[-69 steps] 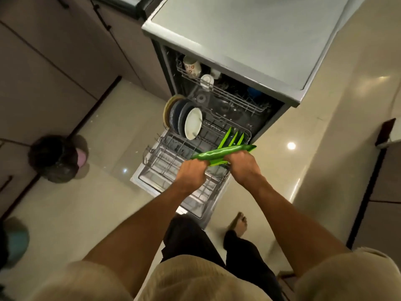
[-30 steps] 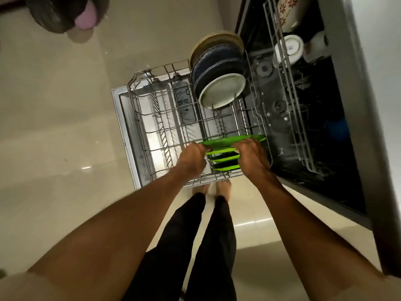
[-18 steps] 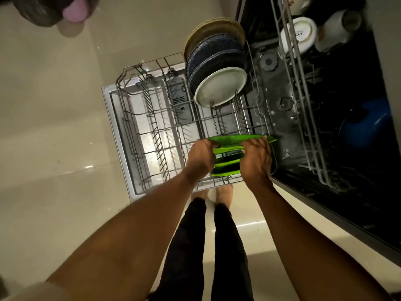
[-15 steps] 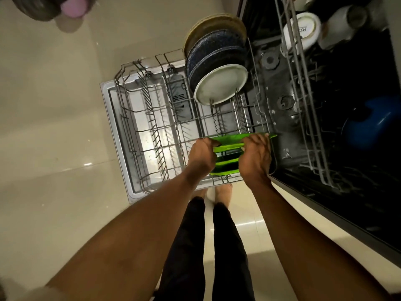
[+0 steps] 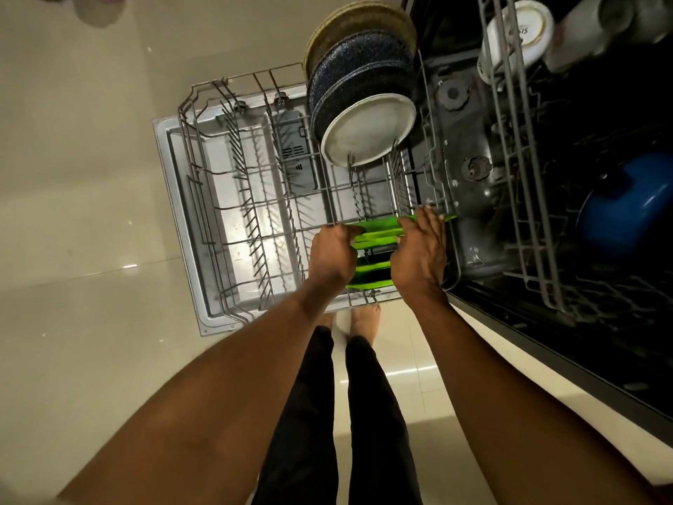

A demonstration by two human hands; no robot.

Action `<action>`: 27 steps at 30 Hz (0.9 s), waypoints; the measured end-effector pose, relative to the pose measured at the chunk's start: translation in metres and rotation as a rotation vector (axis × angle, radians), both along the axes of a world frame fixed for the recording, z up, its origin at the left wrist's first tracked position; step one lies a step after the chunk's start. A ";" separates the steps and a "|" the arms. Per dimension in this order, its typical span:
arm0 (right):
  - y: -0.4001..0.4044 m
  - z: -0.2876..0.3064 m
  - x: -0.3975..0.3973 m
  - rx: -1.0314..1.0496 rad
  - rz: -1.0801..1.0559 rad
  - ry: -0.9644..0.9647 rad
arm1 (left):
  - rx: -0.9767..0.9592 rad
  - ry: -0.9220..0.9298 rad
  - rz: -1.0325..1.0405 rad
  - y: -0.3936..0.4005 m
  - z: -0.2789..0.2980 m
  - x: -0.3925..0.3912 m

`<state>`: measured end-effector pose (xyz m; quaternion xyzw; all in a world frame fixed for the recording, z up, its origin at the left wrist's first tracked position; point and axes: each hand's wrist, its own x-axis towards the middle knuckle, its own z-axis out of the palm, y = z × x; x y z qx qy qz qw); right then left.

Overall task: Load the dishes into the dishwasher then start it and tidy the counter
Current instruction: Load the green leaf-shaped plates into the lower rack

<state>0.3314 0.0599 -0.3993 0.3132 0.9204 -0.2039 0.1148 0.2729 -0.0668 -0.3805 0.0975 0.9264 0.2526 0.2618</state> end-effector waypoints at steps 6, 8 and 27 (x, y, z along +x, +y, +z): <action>0.000 -0.007 -0.003 0.000 -0.006 -0.046 | 0.015 -0.049 0.009 -0.001 -0.022 -0.003; 0.001 -0.007 -0.006 -0.003 0.001 -0.090 | 0.009 -0.082 -0.024 0.000 -0.031 -0.009; -0.005 -0.027 -0.027 -0.036 0.033 -0.268 | 0.005 -0.268 -0.096 0.006 -0.065 -0.062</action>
